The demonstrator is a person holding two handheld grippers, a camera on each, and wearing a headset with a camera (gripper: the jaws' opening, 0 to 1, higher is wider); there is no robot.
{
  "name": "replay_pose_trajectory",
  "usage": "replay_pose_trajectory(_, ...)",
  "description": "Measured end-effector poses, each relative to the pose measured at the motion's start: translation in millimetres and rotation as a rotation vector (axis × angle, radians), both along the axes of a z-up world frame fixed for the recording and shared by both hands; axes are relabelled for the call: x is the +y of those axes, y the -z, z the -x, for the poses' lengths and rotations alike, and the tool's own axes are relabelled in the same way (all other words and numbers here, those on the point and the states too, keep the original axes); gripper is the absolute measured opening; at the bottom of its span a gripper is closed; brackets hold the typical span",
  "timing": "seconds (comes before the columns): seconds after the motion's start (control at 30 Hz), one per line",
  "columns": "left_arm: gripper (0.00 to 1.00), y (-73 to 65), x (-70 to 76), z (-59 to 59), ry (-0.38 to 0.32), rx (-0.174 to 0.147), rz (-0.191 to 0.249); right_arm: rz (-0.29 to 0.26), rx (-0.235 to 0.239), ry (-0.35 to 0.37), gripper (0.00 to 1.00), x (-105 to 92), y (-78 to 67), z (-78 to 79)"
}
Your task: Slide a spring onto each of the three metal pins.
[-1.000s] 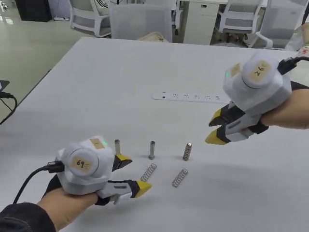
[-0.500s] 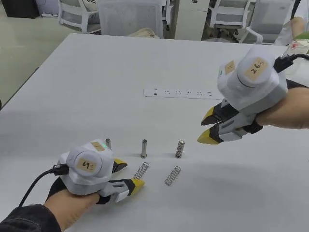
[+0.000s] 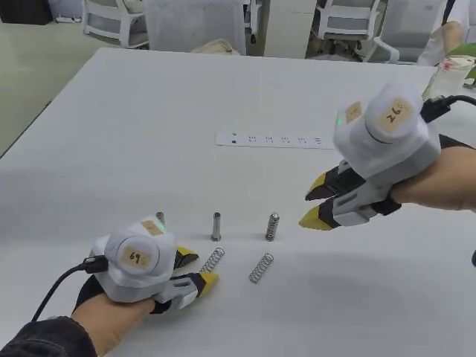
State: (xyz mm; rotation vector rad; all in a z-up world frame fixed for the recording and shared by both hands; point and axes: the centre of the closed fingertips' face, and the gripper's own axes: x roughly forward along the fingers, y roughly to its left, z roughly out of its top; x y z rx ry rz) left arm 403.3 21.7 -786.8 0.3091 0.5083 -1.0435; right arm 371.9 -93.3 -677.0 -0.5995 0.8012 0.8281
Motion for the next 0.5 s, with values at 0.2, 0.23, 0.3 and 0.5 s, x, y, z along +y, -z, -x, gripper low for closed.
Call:
replay_pose_trajectory(0.2,0.16,2.2,-0.1,2.1,0.006,0.004,-0.008,-0.052,0.009,0.037,0.23,-3.1,10.5,6.3)
replay_pose_trajectory(0.23,0.16,2.2,0.1,1.9,0.006,0.003,-0.009,-0.066,0.015,0.046,0.23,-3.1,12.8,8.2)
replay_pose_trajectory(0.3,0.14,2.0,0.0,1.3,0.006,0.003,-0.008,-0.119,0.009,0.063,0.23,-1.2,16.4,11.7)
replay_pose_trajectory(0.5,0.09,1.9,-0.2,2.7,0.016,-0.004,-0.013,-0.202,-0.003,0.116,0.23,-7.5,24.5,16.0)
